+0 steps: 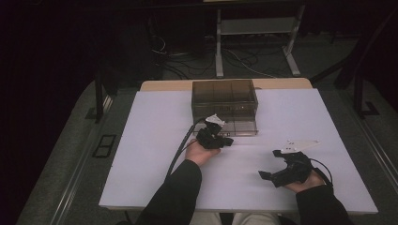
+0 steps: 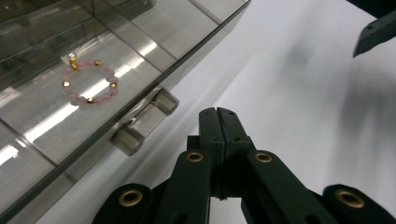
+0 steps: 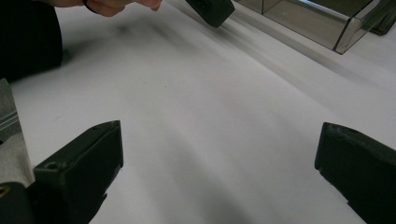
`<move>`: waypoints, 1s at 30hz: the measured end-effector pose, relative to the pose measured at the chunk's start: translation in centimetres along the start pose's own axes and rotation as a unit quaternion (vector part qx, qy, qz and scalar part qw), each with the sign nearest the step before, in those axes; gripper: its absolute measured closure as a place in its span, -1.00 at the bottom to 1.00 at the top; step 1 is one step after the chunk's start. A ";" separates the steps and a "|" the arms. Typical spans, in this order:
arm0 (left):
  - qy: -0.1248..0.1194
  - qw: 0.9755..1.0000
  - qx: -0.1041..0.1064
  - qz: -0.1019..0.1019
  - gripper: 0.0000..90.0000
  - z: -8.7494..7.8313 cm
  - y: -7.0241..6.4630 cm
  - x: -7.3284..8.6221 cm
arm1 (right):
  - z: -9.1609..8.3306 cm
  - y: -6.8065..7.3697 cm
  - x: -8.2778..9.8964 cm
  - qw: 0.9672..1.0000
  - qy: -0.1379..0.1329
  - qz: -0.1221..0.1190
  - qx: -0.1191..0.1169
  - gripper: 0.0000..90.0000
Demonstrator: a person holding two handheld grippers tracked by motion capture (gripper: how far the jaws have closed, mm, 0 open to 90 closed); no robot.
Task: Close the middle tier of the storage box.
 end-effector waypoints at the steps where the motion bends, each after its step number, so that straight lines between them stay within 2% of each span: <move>1: 0.004 1.000 -0.004 0.000 0.98 0.1 0.2 0.1 | 0.0 0.0 0.0 1.000 0.000 0.000 0.000 -0.99; 10: 0.017 1.000 -0.016 0.002 0.98 0.8 1.0 0.6 | 0.1 0.0 0.1 1.000 0.003 0.000 0.001 -0.99; 21: 0.012 0.999 -0.032 -0.001 0.98 0.6 1.6 0.5 | 0.1 0.0 0.1 1.000 0.004 -0.002 0.001 -0.99; 30: 0.011 0.999 -0.032 -0.002 0.98 0.5 1.8 0.2 | 0.2 0.0 0.1 1.000 0.005 -0.002 0.000 -0.99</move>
Point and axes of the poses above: each handheld gripper's, and its own axes: z roughly forward along the jaws, x roughly out of its underside, y roughly to its left, the point moved 9 cm from there along z, roughly forward along the jaws, and after that the axes turned 6 degrees about x, right-handed, at the moved point
